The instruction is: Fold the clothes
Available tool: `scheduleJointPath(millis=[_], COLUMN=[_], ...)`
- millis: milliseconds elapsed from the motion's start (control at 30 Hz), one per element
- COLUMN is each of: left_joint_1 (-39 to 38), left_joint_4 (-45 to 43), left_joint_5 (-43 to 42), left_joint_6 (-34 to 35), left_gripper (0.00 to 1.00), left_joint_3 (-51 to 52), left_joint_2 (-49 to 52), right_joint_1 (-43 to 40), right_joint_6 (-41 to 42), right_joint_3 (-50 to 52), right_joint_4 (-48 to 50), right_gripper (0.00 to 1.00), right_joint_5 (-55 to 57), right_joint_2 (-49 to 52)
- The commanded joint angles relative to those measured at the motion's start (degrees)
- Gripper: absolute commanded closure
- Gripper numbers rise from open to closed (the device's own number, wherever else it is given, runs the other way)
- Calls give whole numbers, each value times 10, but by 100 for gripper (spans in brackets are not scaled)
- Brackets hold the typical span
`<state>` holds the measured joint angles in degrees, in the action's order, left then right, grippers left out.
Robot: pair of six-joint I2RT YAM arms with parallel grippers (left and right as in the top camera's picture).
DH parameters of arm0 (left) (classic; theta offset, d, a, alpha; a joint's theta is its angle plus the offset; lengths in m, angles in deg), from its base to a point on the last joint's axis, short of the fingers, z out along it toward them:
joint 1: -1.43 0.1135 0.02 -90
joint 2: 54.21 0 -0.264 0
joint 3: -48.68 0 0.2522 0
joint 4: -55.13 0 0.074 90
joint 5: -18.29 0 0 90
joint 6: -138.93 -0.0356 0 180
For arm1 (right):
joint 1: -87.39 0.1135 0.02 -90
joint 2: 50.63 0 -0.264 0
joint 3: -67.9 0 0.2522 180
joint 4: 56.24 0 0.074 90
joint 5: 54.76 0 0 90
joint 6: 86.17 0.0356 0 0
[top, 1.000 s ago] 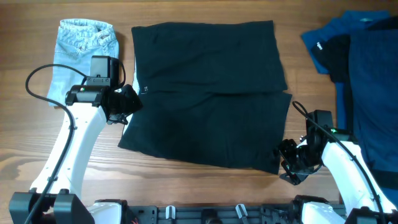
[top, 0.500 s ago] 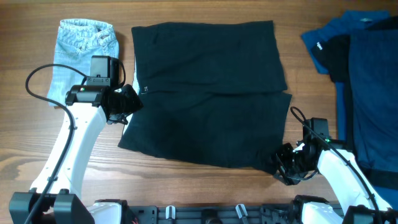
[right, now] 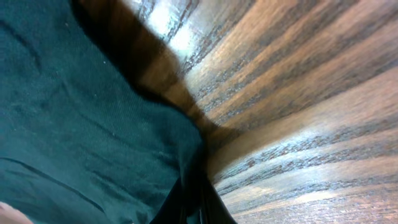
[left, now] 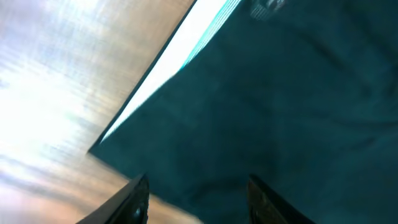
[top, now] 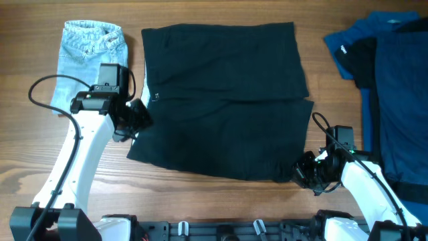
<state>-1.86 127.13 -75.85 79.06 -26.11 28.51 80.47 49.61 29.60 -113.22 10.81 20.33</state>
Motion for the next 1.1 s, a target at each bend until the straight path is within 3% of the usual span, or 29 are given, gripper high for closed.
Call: scheduleJointPath(millis=[0, 167, 433, 600, 667, 833, 967, 1067], left_joint_1=[-2, -2, 3, 3, 3, 7, 11, 11], left_joint_4=[43, 66, -75, -82, -82, -98, -113, -126], left_joint_5=[4, 18, 29, 64, 77, 77, 74, 75], left_joint_6=[4, 63, 141, 177, 200, 219, 260, 261], left_gripper=[53, 53, 49, 47, 41, 36, 42, 40], left_joint_3=[4, 27, 148, 153, 158, 182, 201, 211], left_joint_2=[6, 5, 5, 5, 5, 5, 5, 5], right_joint_1=[0, 0, 0, 0, 0, 0, 0, 0], right_joint_6=[-17, -23, -44, -53, -54, -54, -54, -54], right_joint_3=[4, 4, 4, 4, 4, 4, 4, 4], right_joint_4=[4, 5, 13, 16, 16, 17, 22, 22], right_gripper=[96, 96, 96, 96, 96, 95, 95, 95], right_joint_5=[-1, 0, -1, -1, -1, -1, -1, -1], right_joint_2=[-3, -3, -3, -3, -3, -3, -3, -3])
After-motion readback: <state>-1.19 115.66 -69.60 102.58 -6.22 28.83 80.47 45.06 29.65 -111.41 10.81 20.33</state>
